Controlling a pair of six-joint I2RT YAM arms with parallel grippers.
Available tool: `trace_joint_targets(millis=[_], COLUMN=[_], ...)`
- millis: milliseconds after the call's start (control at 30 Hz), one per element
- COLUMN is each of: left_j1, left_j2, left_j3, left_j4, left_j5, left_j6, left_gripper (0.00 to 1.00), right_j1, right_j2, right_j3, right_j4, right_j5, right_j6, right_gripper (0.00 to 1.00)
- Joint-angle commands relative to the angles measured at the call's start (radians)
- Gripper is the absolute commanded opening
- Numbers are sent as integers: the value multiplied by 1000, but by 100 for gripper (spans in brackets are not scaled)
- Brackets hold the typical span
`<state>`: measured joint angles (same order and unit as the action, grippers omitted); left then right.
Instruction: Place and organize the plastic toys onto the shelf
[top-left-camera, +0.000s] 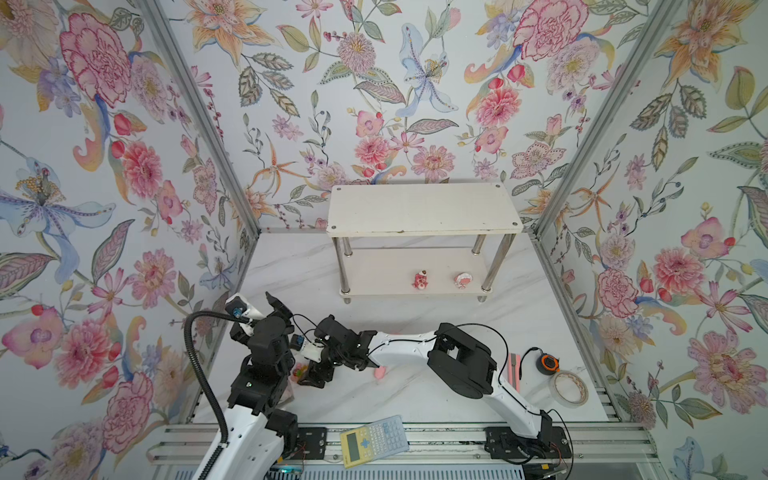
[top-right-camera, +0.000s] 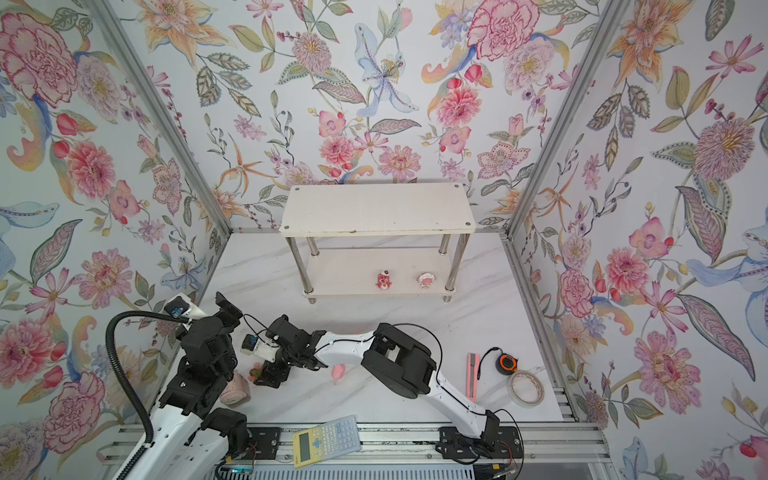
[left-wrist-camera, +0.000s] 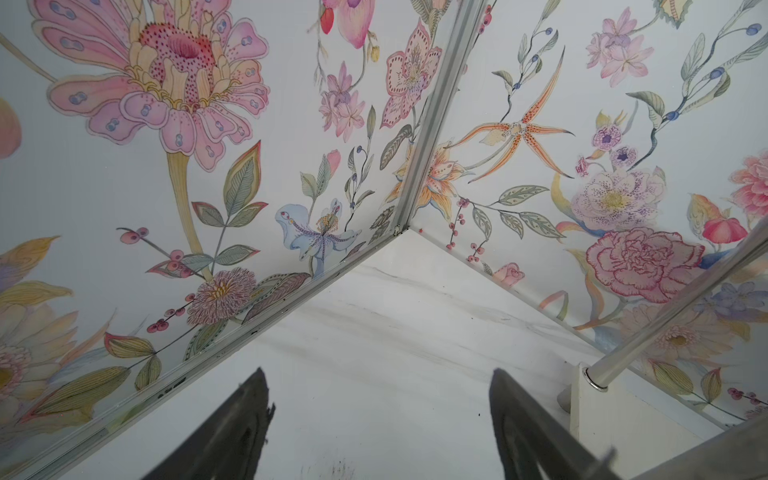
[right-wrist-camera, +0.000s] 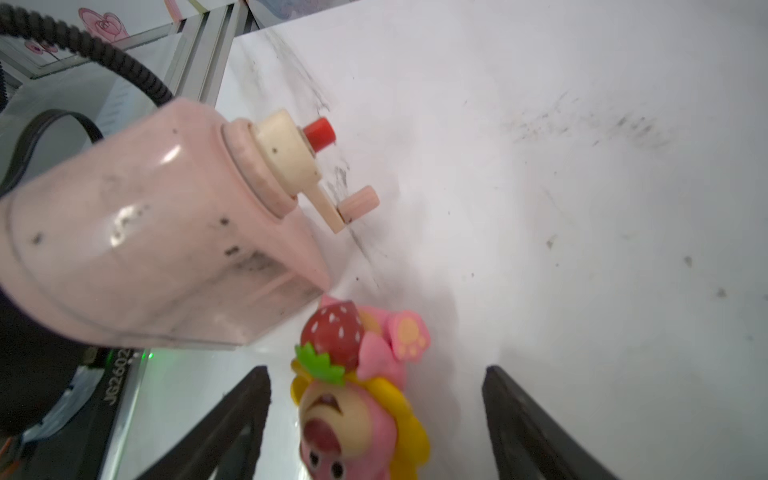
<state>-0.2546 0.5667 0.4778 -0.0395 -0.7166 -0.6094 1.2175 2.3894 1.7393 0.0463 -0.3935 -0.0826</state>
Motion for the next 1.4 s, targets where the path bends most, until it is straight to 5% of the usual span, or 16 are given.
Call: trace_joint_targets(millis=[0, 267, 500, 733, 1133, 1367], left_j1=[17, 25, 28, 27, 28, 24], left_j2=[16, 31, 45, 47, 119, 149], left_j3=[0, -7, -26, -62, -116, -137], left_j4=[40, 65, 83, 92, 145, 174], left_j5=[38, 74, 125, 185, 403, 484], left_j6=[21, 22, 10, -10, -15, -1], left_gripper=[84, 84, 84, 84, 77, 73], right_j1=[6, 11, 9, 7, 23, 30], right_j2=[52, 126, 25, -148, -341, -347], right_j3=[65, 142, -17, -247, -487, -461], right_j4=[-40, -95, -94, -76, -130, -126], right_j5=[-18, 11, 27, 43, 67, 90], right_j6=[-23, -28, -81, -124, -215, -159], right_gripper=[81, 64, 34, 22, 22, 57])
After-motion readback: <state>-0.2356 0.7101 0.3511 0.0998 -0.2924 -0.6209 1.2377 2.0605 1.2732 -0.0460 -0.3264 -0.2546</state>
